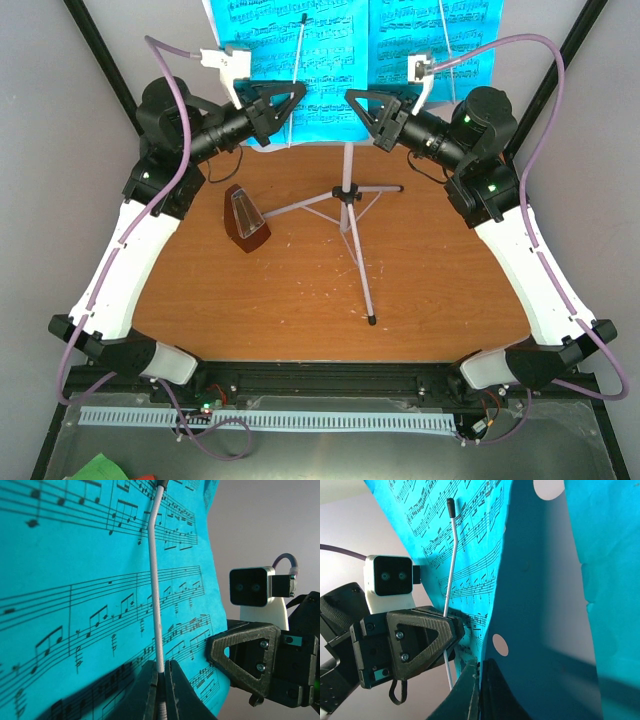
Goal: Pack up the instrument practice props
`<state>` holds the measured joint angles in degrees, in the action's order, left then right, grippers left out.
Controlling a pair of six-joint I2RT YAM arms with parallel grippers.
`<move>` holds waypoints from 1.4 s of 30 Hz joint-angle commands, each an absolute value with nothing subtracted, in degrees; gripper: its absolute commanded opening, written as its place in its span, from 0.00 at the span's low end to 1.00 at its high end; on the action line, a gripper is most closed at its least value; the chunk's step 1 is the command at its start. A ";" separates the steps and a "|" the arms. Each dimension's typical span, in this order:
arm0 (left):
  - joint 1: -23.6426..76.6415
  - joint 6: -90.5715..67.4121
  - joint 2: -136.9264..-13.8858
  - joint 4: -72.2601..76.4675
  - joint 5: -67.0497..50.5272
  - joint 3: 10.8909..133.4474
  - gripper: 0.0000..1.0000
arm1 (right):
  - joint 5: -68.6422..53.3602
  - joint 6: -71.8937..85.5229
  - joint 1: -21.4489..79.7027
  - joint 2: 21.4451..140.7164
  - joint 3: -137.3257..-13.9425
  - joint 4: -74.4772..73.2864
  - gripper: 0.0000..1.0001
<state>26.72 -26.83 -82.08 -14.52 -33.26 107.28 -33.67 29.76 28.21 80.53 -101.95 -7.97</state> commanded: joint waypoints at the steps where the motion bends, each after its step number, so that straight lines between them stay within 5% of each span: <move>1: 27.21 -25.45 -79.70 -7.07 -38.82 104.07 0.00 | -33.51 28.05 27.88 79.35 -101.89 -6.46 0.03; 12: 27.21 -24.61 -78.97 -4.94 -39.64 102.04 0.00 | -35.14 20.88 27.89 75.80 -101.03 -6.55 0.03; 26: 27.24 -26.76 -78.76 -3.07 -39.87 101.77 0.00 | -16.56 8.94 27.93 63.36 -94.64 -9.77 0.03; 30: 27.17 -27.45 -78.56 -3.53 -37.76 101.82 0.00 | -19.17 8.02 27.95 59.86 -92.19 -8.26 0.03; 32: 27.19 -27.59 -78.47 -3.86 -36.97 101.86 0.11 | -22.23 8.00 27.93 58.25 -90.62 -6.70 0.03; 35: 27.16 -27.74 -78.30 -3.85 -36.45 101.61 0.54 | -26.98 8.07 27.94 56.32 -89.04 -6.13 0.03; 38: 27.18 -26.76 -77.29 -3.79 -35.99 100.35 0.83 | -31.96 7.57 27.94 54.61 -87.62 -6.24 0.03; 42: 27.17 -24.71 -73.81 -1.89 -37.25 95.46 0.91 | -37.78 7.68 27.94 52.37 -85.31 -6.42 0.03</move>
